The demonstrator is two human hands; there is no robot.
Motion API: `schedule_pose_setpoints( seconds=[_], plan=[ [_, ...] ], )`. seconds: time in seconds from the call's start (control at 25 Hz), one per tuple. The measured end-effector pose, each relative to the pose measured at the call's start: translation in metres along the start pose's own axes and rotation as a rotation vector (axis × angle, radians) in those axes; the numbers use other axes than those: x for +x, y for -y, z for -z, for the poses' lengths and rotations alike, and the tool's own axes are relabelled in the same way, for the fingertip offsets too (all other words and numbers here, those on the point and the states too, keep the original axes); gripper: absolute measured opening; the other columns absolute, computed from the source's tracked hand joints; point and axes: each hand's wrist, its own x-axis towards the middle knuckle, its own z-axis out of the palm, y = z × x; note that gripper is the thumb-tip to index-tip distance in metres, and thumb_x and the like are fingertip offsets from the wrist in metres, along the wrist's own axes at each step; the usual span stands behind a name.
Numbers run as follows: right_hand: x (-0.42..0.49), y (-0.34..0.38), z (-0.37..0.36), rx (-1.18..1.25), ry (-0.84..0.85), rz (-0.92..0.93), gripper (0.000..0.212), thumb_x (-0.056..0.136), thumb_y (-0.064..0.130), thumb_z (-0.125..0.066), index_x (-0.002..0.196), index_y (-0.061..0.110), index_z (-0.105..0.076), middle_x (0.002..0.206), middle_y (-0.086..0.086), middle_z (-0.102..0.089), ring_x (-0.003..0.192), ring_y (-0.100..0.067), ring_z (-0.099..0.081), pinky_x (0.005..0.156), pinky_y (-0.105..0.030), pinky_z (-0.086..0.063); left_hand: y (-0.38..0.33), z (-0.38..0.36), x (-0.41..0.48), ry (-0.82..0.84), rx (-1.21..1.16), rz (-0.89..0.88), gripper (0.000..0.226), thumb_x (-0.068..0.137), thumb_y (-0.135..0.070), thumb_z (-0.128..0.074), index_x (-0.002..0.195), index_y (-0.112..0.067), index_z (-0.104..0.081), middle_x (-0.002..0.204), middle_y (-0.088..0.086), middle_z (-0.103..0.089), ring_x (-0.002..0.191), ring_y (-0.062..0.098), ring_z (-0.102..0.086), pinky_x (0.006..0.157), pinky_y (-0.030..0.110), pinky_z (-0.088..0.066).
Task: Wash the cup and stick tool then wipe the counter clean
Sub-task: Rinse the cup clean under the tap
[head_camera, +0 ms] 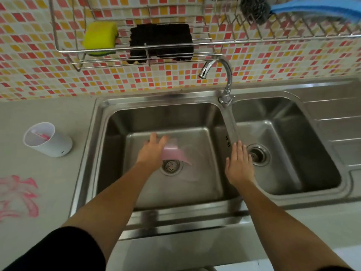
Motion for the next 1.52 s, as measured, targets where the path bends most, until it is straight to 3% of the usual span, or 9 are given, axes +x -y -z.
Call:
schedule_pose_setpoints(
  seconds=[0.32,0.4,0.52,0.64,0.84,1.04,1.16,1.36,1.52],
  plan=[
    [0.006,-0.002,-0.009,0.038,-0.032,0.001,0.06,0.098,0.028,-0.029,0.148,0.003,-0.007,0.157,-0.015,-0.007,0.145,-0.029,-0.007,0.117,-0.044,-0.013,-0.014,0.037,0.022,-0.171,0.548,-0.258,0.095,0.059,0.002,-0.078,0.139,-0.016,-0.031,0.136,0.02,-0.037,0.118,0.045,-0.045,0.069,0.042,-0.059],
    [0.007,0.0,-0.006,0.1,-0.051,0.003,0.059,0.098,0.031,-0.029,0.147,0.002,-0.014,0.156,-0.016,-0.013,0.145,-0.03,-0.011,0.116,-0.043,-0.013,-0.014,0.035,0.027,-0.165,0.342,-0.2,0.089,0.068,0.004,-0.071,0.14,-0.019,-0.025,0.137,0.017,-0.029,0.118,0.04,-0.042,0.079,0.041,-0.057],
    [0.028,0.002,0.008,0.361,-0.127,-0.036,0.054,0.095,0.027,-0.036,0.138,-0.005,-0.033,0.146,-0.024,-0.033,0.138,-0.037,-0.029,0.113,-0.046,-0.026,-0.025,0.036,0.033,-0.144,-0.328,0.054,0.081,0.065,-0.006,-0.076,0.133,-0.021,-0.035,0.123,0.009,-0.035,0.099,0.025,-0.05,0.082,0.03,-0.048],
    [0.084,0.007,0.041,0.494,-0.074,-0.026,0.066,0.088,0.008,-0.051,0.143,-0.007,-0.017,0.152,-0.024,-0.021,0.143,-0.033,-0.017,0.118,-0.038,-0.017,-0.041,0.04,0.041,-0.196,-0.678,0.191,0.09,0.054,-0.016,-0.085,0.13,-0.023,-0.038,0.113,0.001,-0.041,0.098,0.018,-0.045,0.085,0.028,-0.043],
    [0.161,0.03,0.083,0.607,0.044,0.081,0.085,0.074,-0.004,-0.057,0.146,0.0,-0.012,0.151,-0.02,-0.024,0.137,-0.035,-0.029,0.113,-0.042,-0.029,-0.06,0.047,0.057,-0.23,-0.818,0.184,0.091,0.053,-0.018,-0.087,0.13,-0.02,-0.039,0.11,-0.006,-0.043,0.112,0.021,-0.046,0.096,0.041,-0.046],
    [0.165,0.034,0.056,-0.086,0.188,0.436,0.084,0.087,0.01,-0.05,0.147,0.004,0.008,0.157,-0.014,0.012,0.145,-0.027,0.01,0.119,-0.04,-0.003,-0.062,0.041,0.072,-0.217,-0.981,0.196,0.096,0.05,-0.043,-0.088,0.13,-0.022,-0.04,0.124,-0.003,-0.048,0.113,0.014,-0.05,0.091,0.03,-0.049],
    [0.158,0.03,0.049,-0.103,0.144,0.416,0.08,0.09,0.015,-0.045,0.147,0.005,0.01,0.156,-0.013,0.016,0.144,-0.026,0.014,0.119,-0.04,0.001,-0.07,0.045,0.072,-0.162,-1.067,0.205,0.085,0.06,-0.043,-0.085,0.13,-0.021,-0.041,0.122,-0.008,-0.051,0.109,0.008,-0.051,0.079,0.016,-0.041],
    [0.105,0.011,0.014,0.006,0.059,0.144,0.072,0.095,0.032,-0.036,0.148,0.007,0.005,0.157,-0.013,0.011,0.145,-0.027,0.009,0.119,-0.043,-0.006,-0.091,0.049,0.083,-0.199,-1.043,0.058,0.045,0.066,-0.032,-0.083,0.102,-0.02,-0.059,0.097,-0.012,-0.062,0.088,0.002,-0.06,0.073,0.021,-0.046],
    [0.097,0.008,0.008,0.057,0.046,0.062,0.071,0.095,0.033,-0.037,0.149,0.009,0.001,0.158,-0.011,0.006,0.146,-0.026,0.005,0.116,-0.043,-0.01,-0.104,0.045,0.092,-0.01,-1.076,0.046,0.071,0.06,-0.018,-0.085,0.117,-0.032,-0.044,0.106,-0.009,-0.056,0.1,0.007,-0.056,0.081,0.021,-0.046]
  ],
)
